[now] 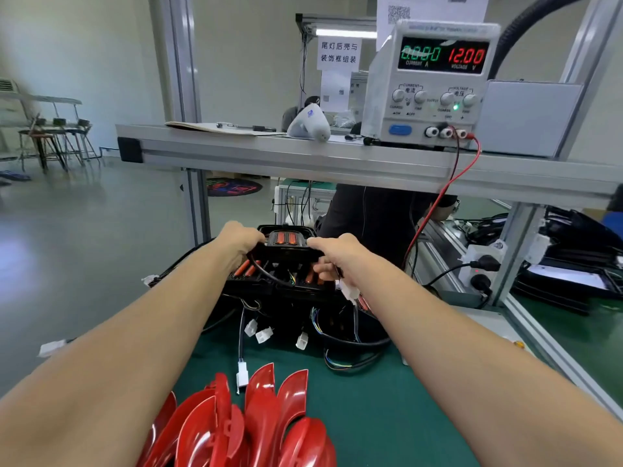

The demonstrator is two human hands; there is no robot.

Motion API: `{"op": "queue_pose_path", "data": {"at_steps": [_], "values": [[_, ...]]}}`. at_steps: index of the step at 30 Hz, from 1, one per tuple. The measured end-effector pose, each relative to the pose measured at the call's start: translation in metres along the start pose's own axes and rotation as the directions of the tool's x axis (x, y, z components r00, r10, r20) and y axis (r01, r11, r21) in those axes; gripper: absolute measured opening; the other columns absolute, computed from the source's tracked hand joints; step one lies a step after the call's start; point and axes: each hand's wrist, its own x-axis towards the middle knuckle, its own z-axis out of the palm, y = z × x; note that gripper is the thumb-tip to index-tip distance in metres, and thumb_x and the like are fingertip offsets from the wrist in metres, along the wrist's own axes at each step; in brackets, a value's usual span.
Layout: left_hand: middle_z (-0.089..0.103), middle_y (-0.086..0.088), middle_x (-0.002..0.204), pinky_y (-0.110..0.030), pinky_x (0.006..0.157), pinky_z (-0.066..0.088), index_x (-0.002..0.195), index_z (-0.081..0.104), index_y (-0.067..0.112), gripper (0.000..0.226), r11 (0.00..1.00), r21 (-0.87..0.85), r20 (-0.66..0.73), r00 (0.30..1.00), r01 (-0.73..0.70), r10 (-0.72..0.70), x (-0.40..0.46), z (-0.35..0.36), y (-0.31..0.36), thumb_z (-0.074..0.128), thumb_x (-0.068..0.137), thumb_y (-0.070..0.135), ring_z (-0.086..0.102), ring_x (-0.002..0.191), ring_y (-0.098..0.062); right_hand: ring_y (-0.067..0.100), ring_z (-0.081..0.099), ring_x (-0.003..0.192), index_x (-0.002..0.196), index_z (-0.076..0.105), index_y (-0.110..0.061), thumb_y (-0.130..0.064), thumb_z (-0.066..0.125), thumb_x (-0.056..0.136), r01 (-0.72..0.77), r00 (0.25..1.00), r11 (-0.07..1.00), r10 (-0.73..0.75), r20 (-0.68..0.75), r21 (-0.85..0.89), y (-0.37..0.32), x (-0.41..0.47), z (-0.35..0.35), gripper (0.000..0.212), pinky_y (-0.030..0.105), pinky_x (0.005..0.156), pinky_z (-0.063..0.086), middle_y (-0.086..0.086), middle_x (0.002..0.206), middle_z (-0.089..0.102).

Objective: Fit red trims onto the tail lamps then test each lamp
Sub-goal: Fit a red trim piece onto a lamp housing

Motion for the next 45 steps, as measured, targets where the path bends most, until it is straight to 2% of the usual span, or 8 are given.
{"op": "queue_pose_path", "data": {"at_steps": [7,13,18,23,27,33,40,45], "values": [[0.062,-0.017,0.100,-0.017,0.044,0.048,0.113,0.063,-0.004,0.031,0.950,-0.262,-0.041,0.985,-0.171,0.166,-0.029,0.002,0.010,0.060,0.082,-0.007,0.057,0.067,-0.019,0.018,0.047,0.057,0.086,0.055,-0.007,-0.024,0.057,0.087,0.057,0.998,0.997,-0.058,0.020,0.061,-0.013,-0.040,-0.013,0.017,0.030,0.058,0.045,0.007,0.067,0.051],[0.068,0.002,0.086,-0.030,0.073,0.057,0.095,0.069,0.015,0.027,0.839,-0.412,-0.088,0.932,-0.355,0.351,-0.118,-0.006,0.019,0.061,0.082,-0.007,0.064,0.076,-0.015,0.007,0.047,0.042,0.081,0.052,-0.012,-0.023,0.048,0.092,0.187,0.981,0.982,-0.189,0.051,0.041,0.009,-0.128,-0.041,0.015,0.020,0.044,0.044,0.003,0.066,0.055],[0.070,0.015,0.070,-0.008,0.060,0.049,0.072,0.073,0.037,0.052,0.743,-0.547,0.050,0.871,-0.385,0.488,-0.214,0.013,-0.005,0.062,0.076,-0.013,0.062,0.063,0.003,0.005,0.054,0.059,0.086,0.064,-0.030,-0.023,0.043,0.094,0.294,0.955,0.954,-0.292,-0.046,0.056,0.065,-0.207,-0.078,0.023,0.022,0.052,0.048,-0.010,0.069,0.061],[0.072,0.004,0.101,-0.021,0.081,0.052,0.115,0.063,0.039,0.058,0.851,-0.493,0.198,0.929,-0.181,0.312,-0.279,0.069,-0.071,0.074,0.073,0.002,0.067,0.088,-0.006,0.004,0.051,0.048,0.097,0.069,-0.029,-0.024,0.044,0.099,0.191,0.965,0.980,-0.177,-0.196,0.053,0.142,-0.246,-0.101,0.025,0.013,0.042,0.040,-0.010,0.067,0.068],[0.068,0.003,0.106,-0.042,0.092,0.051,0.138,0.048,0.020,0.075,0.887,-0.456,0.291,0.954,0.070,0.074,-0.301,0.104,-0.114,0.074,0.071,-0.004,0.064,0.089,-0.017,0.010,0.061,0.073,0.103,0.068,-0.022,-0.020,0.046,0.101,0.064,0.987,0.993,-0.077,-0.139,-0.095,0.195,-0.244,-0.117,0.023,0.021,0.056,0.047,-0.002,0.091,0.073],[0.071,0.013,0.073,-0.014,0.053,0.049,0.089,0.055,0.025,0.049,0.868,-0.468,0.410,0.911,0.165,0.047,-0.300,0.119,-0.130,0.070,0.063,-0.013,0.066,0.063,-0.002,0.018,0.059,0.078,0.101,0.066,-0.011,-0.019,0.048,0.099,0.026,0.997,0.957,-0.045,-0.061,-0.289,0.211,-0.227,-0.132,0.020,0.029,0.069,0.049,0.015,0.098,0.069],[0.066,-0.013,0.105,-0.027,0.058,0.050,0.140,0.037,0.005,0.065,0.719,-0.471,0.536,0.813,0.511,-0.228,-0.254,0.128,-0.121,0.067,0.082,0.010,0.065,0.075,-0.022,0.017,0.063,0.100,0.113,0.063,-0.021,-0.021,0.046,0.100,0.077,0.996,0.829,-0.041,0.076,-0.554,0.194,-0.210,-0.147,0.022,0.030,0.091,0.046,-0.001,0.106,0.069],[0.068,-0.013,0.105,-0.032,0.067,0.058,0.121,0.057,0.001,0.045,0.715,-0.455,0.502,0.816,0.530,-0.286,-0.235,0.144,-0.113,0.069,0.083,0.022,0.067,0.081,-0.026,0.017,0.063,0.105,0.118,0.063,-0.019,-0.019,0.045,0.102,0.117,0.989,0.835,-0.052,0.135,-0.538,0.184,-0.203,-0.152,0.024,0.036,0.098,0.044,-0.001,0.112,0.069]]}}
